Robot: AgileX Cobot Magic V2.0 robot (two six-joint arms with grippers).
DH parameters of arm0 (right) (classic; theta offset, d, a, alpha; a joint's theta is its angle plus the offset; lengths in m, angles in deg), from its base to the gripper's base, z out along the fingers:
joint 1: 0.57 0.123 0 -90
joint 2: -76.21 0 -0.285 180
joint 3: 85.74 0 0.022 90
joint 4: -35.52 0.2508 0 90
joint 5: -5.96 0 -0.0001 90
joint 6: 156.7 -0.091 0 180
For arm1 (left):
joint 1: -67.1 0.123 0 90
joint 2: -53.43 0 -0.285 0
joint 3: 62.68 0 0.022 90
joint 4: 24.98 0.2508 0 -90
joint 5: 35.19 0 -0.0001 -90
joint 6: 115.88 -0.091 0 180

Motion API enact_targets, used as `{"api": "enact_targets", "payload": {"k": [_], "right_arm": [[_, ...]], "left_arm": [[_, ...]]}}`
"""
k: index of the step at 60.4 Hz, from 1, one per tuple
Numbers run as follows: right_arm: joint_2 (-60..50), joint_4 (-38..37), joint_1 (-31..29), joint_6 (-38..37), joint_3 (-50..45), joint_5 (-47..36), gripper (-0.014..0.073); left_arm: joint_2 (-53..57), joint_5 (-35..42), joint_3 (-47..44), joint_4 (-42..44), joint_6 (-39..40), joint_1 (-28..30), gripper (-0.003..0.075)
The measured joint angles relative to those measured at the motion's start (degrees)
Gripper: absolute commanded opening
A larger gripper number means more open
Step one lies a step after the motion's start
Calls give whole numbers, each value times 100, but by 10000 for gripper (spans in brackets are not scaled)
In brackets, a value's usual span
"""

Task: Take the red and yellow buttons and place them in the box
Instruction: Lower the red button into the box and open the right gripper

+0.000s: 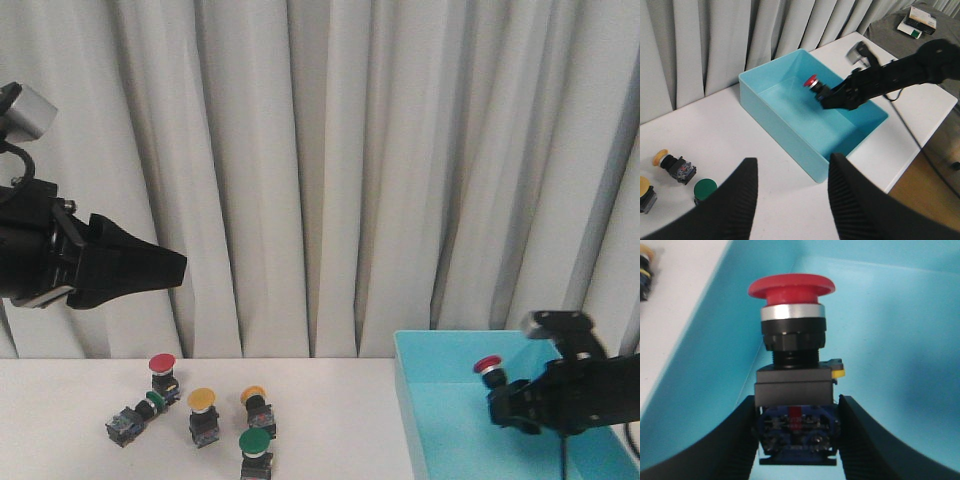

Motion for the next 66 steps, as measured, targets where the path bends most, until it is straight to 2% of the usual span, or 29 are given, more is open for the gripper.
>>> {"api": "enact_targets", "payload": {"k": [6, 15, 30, 40, 56, 66], "right_arm": [[385, -247, 225, -330, 336, -105, -5], [1037, -966, 406, -1337, 1094, -37, -4], [1883, -2353, 550, -2530, 2240, 831, 20], [2010, -2730, 687, -2708, 2481, 1158, 111], [2010, -2785, 707, -2798, 2537, 1225, 353], [2010, -2785, 707, -2841, 2648, 1287, 433]], "left_arm": [[0, -5, 0, 0, 0, 0, 302], [0, -58, 0, 7, 44, 0, 302], [0, -70, 0, 7, 122, 0, 302], [0, -92, 0, 7, 140, 0, 302], [0, -92, 0, 7, 150, 0, 302], [0, -92, 0, 7, 150, 0, 302]]}}
